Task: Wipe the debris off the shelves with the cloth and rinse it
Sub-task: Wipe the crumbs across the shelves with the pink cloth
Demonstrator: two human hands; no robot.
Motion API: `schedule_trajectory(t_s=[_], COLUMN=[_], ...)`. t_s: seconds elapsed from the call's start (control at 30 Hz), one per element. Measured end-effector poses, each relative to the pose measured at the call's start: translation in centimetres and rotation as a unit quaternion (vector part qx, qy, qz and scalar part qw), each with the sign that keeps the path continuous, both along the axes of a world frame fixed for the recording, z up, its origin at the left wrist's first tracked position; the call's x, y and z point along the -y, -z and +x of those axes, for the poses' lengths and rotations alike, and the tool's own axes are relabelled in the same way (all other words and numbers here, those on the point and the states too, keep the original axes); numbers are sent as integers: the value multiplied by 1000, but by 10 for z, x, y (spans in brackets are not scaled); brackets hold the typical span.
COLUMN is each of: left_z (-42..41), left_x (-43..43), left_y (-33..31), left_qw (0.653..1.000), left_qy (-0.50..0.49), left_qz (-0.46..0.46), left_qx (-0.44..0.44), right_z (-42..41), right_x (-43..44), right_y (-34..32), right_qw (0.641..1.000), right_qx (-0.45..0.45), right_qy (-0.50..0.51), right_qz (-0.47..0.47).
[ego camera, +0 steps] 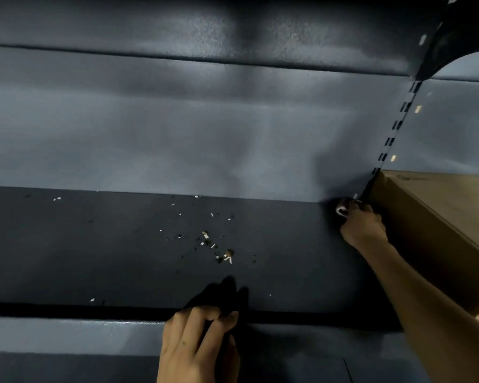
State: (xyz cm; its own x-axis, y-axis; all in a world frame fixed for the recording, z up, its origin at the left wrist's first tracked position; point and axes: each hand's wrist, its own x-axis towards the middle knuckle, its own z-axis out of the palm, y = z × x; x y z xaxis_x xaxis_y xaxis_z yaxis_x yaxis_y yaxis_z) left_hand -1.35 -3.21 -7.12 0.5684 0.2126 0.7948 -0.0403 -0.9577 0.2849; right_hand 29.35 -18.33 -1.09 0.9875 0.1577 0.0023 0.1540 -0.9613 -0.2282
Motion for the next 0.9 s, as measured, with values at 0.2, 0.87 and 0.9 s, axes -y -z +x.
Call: schedule_trajectory(t_s=[0.2, 0.87, 0.9], left_z=[-3, -10, -9], left_x=[2, 4, 3], left_y=[1, -3, -3], left_qw=[1000, 998, 998], left_qy=[-9, 3, 4], left_qz=[-9, -51, -51], left_qx=[-20, -38, -36], right_z=[-39, -117, -120], right_x=[-92, 38, 38], right_y=[16, -19, -7], right_qw=[984, 930, 911], right_qx=[89, 48, 73], right_qy=[-147, -322, -364], right_qz=[37, -168, -177])
